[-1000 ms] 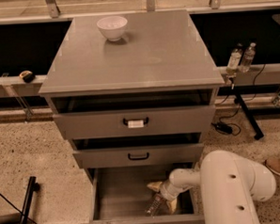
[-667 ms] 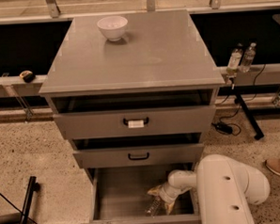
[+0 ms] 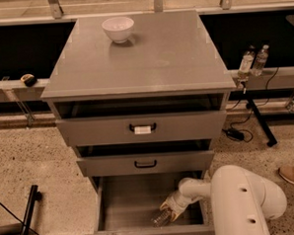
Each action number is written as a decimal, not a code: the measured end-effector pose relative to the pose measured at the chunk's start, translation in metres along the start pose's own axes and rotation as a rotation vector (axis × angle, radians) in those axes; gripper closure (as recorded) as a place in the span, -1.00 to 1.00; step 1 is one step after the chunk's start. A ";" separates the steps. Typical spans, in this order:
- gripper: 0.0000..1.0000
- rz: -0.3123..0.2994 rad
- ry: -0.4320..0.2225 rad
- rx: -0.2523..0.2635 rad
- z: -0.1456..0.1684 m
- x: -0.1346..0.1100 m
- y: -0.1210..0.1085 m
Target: Pick water bottle from bottom drawer and place on counter
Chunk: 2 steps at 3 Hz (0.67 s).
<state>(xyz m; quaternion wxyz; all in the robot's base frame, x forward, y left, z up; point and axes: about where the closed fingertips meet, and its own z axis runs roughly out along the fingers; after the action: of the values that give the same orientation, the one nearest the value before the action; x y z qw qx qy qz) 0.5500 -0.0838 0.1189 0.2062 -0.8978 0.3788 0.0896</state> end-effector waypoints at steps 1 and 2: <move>0.77 0.004 -0.036 0.061 -0.014 -0.003 -0.002; 1.00 0.067 -0.175 0.262 -0.060 -0.016 -0.020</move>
Offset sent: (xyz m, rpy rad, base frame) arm -0.0160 -0.0807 0.2079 0.8415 -0.2206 -0.1189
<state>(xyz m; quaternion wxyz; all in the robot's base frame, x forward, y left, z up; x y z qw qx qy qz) 0.5540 -0.0873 0.1839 0.3506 -0.8389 0.3975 0.1239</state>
